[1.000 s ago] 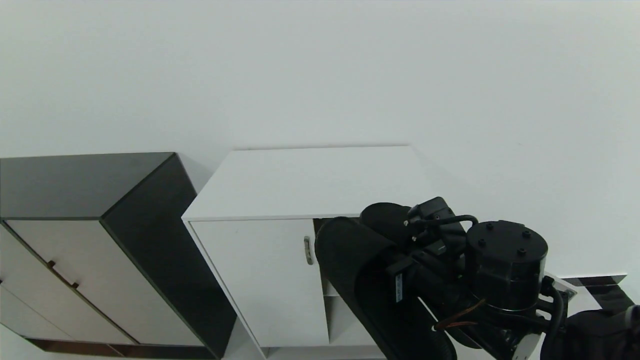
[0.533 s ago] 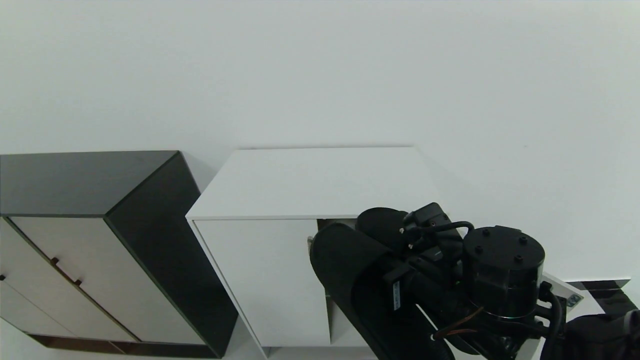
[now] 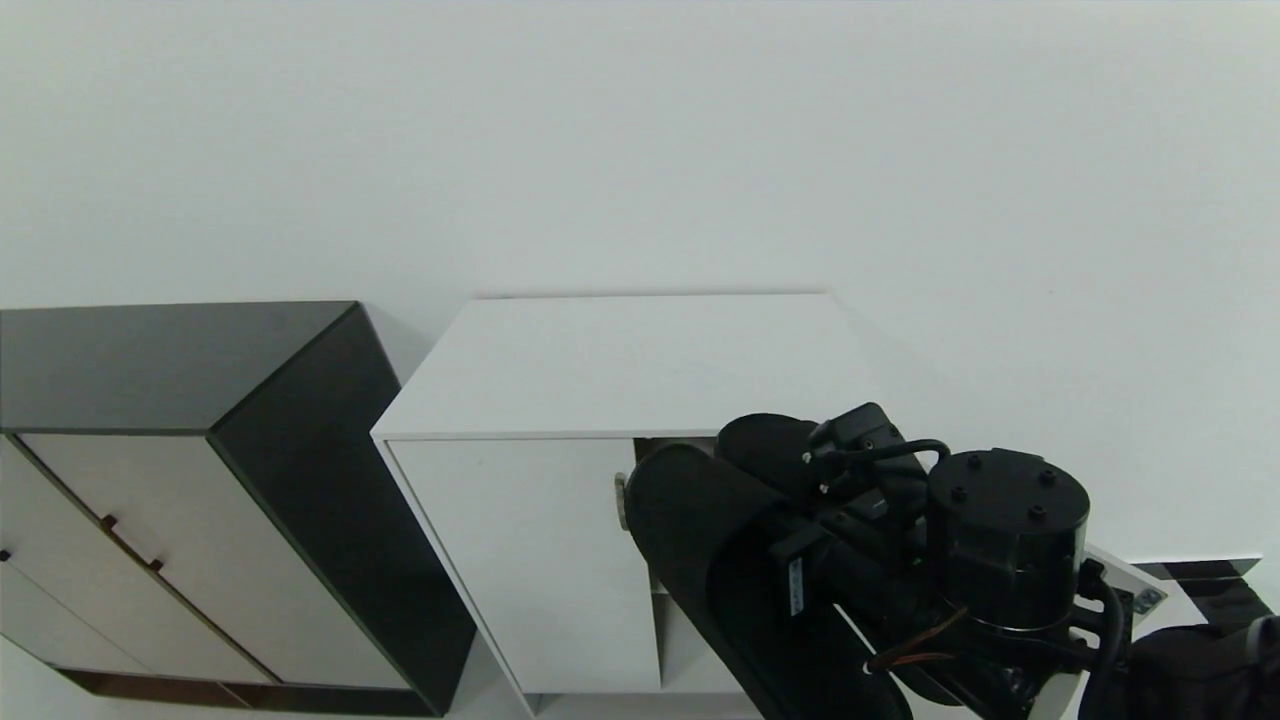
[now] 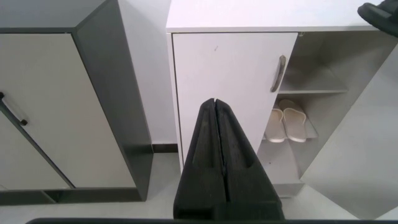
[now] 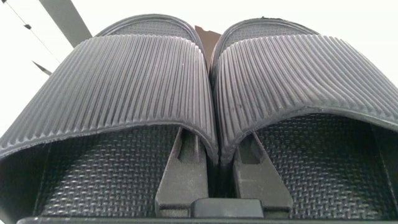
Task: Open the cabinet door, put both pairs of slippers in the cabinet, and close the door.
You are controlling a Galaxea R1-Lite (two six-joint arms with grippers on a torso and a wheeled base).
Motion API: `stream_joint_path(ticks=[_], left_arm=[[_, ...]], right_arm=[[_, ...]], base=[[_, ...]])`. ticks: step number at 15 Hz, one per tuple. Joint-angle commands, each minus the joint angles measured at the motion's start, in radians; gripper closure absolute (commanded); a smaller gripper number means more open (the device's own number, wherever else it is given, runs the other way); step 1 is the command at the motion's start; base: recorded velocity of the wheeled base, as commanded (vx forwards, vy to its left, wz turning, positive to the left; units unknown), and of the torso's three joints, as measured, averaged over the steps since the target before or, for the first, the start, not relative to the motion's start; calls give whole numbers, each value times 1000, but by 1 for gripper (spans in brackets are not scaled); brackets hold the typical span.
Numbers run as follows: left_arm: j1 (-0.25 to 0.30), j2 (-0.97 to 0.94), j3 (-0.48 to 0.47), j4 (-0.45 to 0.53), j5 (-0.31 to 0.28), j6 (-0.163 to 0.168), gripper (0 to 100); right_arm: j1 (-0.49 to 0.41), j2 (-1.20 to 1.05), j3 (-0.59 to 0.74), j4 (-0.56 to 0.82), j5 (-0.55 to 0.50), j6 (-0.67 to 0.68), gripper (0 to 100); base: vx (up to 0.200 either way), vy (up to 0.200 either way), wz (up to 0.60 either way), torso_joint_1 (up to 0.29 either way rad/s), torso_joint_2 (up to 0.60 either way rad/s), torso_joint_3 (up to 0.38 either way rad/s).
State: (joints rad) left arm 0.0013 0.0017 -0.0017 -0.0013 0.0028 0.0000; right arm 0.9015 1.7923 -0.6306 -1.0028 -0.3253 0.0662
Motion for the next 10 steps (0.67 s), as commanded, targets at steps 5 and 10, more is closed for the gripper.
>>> stream_joint_path(ticks=[5,10], left_arm=[[0,0,0,0,0,0,100],[0,0,0,0,0,0,100]], right_arm=[[0,-1,14,-2,0,-9,100],[0,1,22,-2,2,-9,100]], base=[[0,0,0,-138,314,175],[0,0,0,-234,537,307]])
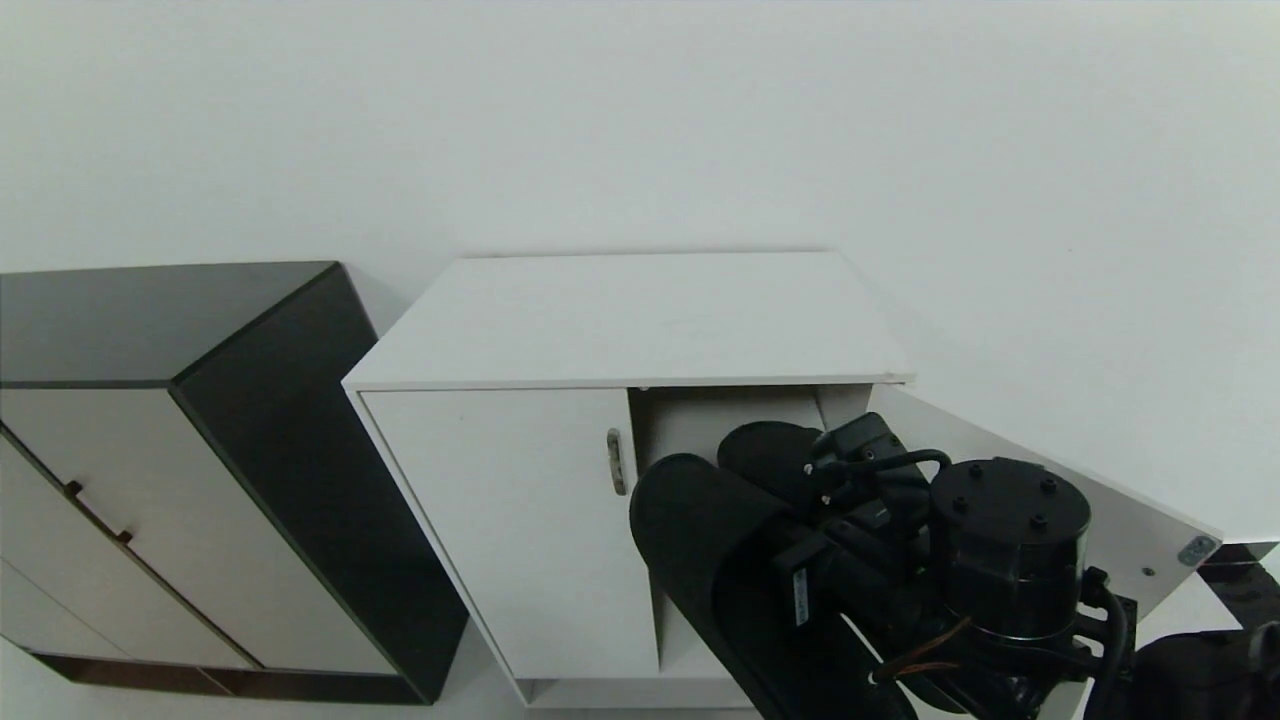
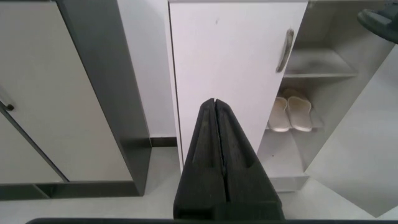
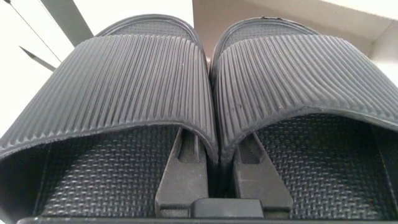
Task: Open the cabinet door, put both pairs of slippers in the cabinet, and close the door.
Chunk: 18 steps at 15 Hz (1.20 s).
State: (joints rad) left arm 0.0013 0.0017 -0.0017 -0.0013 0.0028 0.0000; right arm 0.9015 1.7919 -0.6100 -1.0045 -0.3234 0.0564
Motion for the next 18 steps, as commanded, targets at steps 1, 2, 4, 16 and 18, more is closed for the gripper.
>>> stream_joint_path(ticks=[1,2,4,16,18], left_arm=[[0,0,0,0,0,0,100],[0,0,0,0,0,0,100],[0,0,0,0,0,0,100],[0,0,0,0,0,0,100],[0,0,0,0,0,0,100]], right_arm=[[0,1,3,0,0,0,100],[0,1,1,0,0,0,100],[0,1,1,0,0,0,100],[0,6,13,-28,14,-1,100],[0,6,15,-29,14,-1,100]], base=[[0,0,0,-227,535,310],[0,0,0,-222,540,310],[0,0,0,-215,530,320],[0,0,0,-163,490,324],[0,0,0,-110,454,339]])
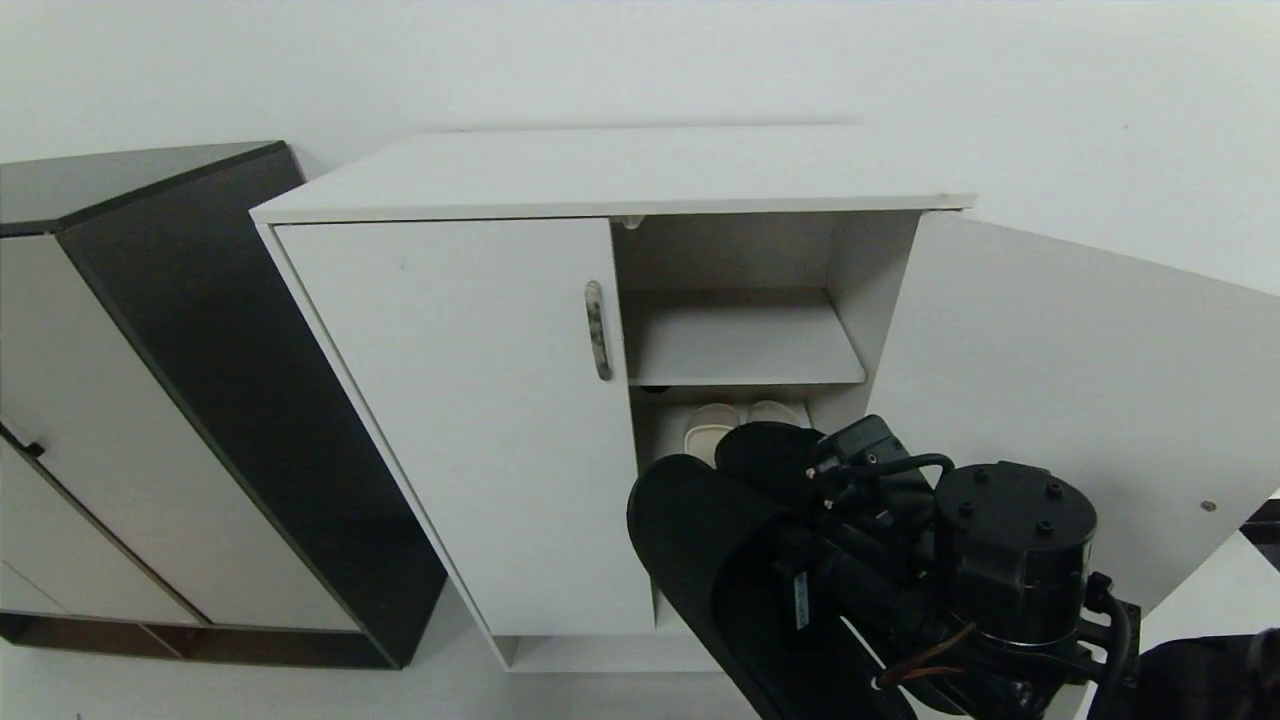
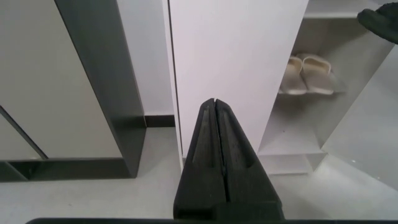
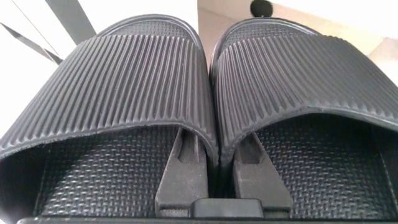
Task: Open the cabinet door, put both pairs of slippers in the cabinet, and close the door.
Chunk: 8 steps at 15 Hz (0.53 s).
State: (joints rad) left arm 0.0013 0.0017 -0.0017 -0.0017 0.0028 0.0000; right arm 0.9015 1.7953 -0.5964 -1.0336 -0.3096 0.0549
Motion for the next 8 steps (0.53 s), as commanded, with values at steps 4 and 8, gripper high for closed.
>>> stream_joint_path(ticks=[4,8], left_arm=[[0,0,0,0,0,0,100],[0,0,0,0,0,-2,100]], right_arm=[[0,4,1,0,0,0,100],[0,4,7,-2,1,0,100]], base=[[0,0,0,-73,439,371],[0,0,0,-22,337,312]])
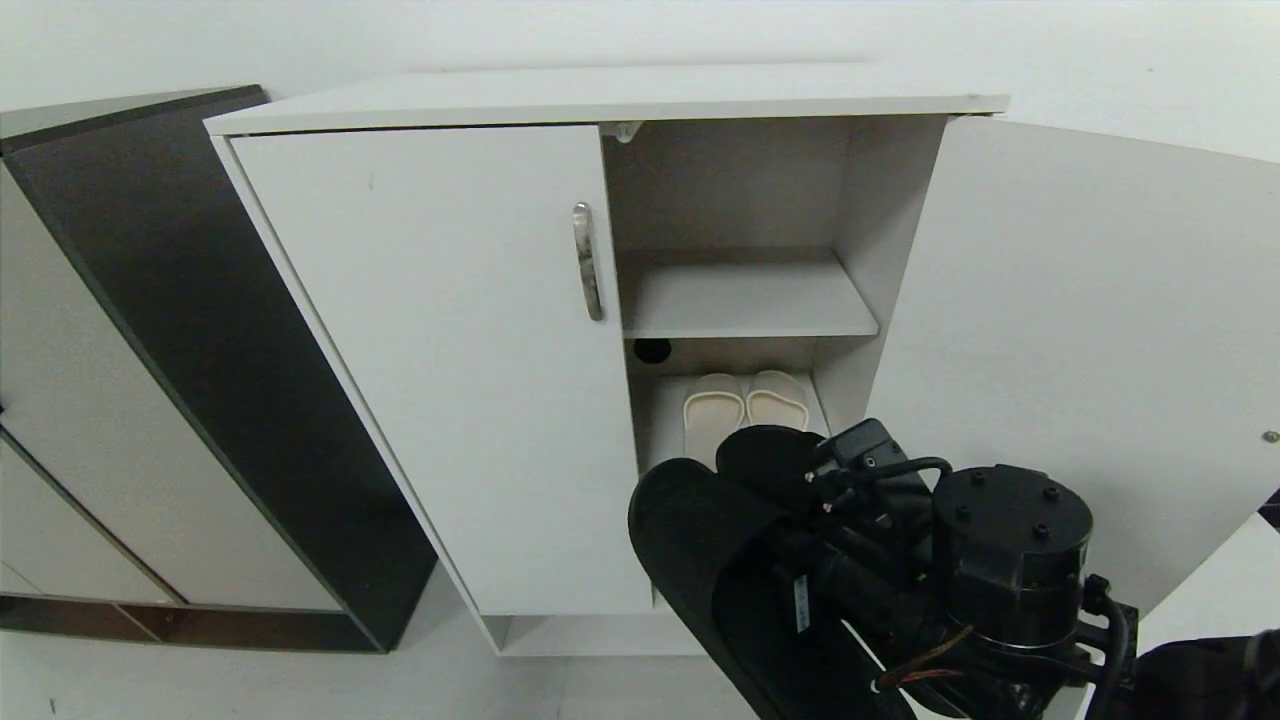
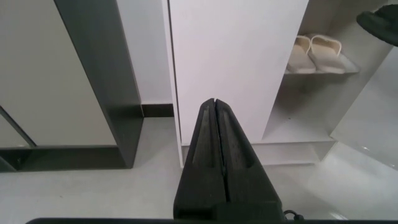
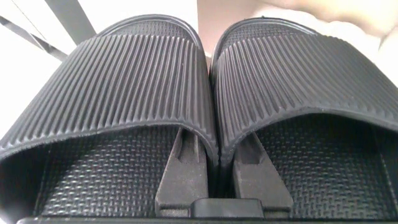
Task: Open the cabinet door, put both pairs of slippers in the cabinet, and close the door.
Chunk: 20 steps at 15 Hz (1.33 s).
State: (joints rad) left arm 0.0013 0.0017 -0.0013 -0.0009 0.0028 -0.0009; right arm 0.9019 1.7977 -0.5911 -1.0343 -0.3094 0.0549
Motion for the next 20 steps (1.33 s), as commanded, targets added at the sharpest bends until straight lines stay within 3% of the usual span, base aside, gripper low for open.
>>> stream_joint_path(ticks=[1,7,9,11,12,15,18,20], left_arm=[[0,0,0,-1,0,-1,100],[0,0,0,-1,0,-1,100],[0,0,0,-1,0,1,100],[0,0,0,-1,0,-1,100],[0,0,0,-1,0,1,100],[0,0,0,-1,0,1,100],[0,0,0,-1,0,1,100],[0,0,0,-1,0,1,100]], right_arm=[[0,2,2,-6,1,0,100],[3,37,40,-18,-16,-110,100],[45,114,-79,20,-218,-95,100],[64,121,-162,131,-247,-17,100],[75,91,-246,349,-317,75,100],[100,63,-486,803,-389,309,100],[121,101,-697,1099,-395,493,100],[118,160,-809,1180,-517,513,100]], base=[[0,0,0,-2,95,85],[0,0,0,0,11,8],[0,0,0,0,0,0],[0,0,0,0,0,0],[0,0,0,0,0,0],[0,0,0,0,0,0],[0,0,0,0,0,0],[0,0,0,0,0,0]])
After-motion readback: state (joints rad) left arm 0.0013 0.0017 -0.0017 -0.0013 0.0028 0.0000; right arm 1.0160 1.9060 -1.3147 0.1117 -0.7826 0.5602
